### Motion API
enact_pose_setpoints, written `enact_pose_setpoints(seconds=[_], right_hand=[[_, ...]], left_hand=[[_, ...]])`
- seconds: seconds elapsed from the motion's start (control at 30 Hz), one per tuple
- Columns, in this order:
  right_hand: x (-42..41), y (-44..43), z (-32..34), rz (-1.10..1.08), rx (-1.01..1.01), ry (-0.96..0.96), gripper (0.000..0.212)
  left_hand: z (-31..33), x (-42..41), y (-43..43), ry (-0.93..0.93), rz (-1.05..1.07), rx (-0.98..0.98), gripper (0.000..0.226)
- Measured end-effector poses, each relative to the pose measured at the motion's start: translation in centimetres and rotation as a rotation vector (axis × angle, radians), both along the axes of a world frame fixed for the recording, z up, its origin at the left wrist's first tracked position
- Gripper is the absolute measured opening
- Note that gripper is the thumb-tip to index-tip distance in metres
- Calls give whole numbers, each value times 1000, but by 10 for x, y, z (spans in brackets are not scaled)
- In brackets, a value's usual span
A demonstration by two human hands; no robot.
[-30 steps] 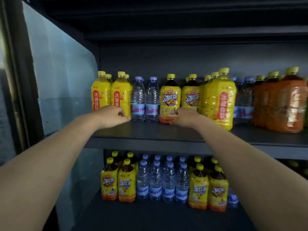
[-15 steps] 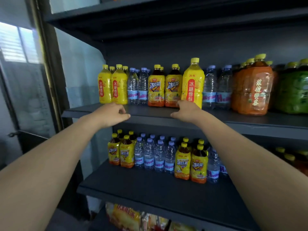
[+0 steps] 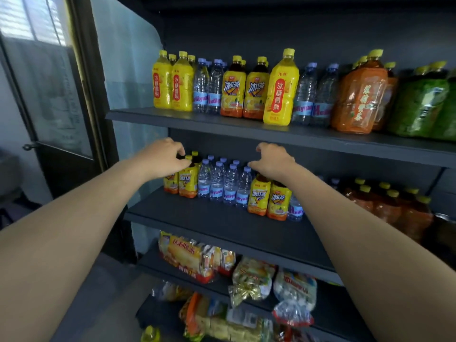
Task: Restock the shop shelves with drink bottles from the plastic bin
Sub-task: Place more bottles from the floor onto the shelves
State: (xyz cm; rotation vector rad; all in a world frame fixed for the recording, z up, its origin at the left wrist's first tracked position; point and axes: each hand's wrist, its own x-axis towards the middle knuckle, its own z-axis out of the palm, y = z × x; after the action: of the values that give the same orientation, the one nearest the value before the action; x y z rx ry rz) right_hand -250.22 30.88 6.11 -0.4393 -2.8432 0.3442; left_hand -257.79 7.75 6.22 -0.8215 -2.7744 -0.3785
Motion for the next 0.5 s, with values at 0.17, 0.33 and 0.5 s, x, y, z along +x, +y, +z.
enact_pose_setpoints(seconds=[0.17,0.33,0.5], right_hand=[[39,-3,-26,26,-43,-10,45],[74,3,-57,42,-20,-18,44],[101,20,-104,113,-31,-38,47]], left_hand=[[-21,44,-3,-18,0,5,40],[-51,94,3,20,27,-24,43],[-91,140,15,-1,56,4,40]])
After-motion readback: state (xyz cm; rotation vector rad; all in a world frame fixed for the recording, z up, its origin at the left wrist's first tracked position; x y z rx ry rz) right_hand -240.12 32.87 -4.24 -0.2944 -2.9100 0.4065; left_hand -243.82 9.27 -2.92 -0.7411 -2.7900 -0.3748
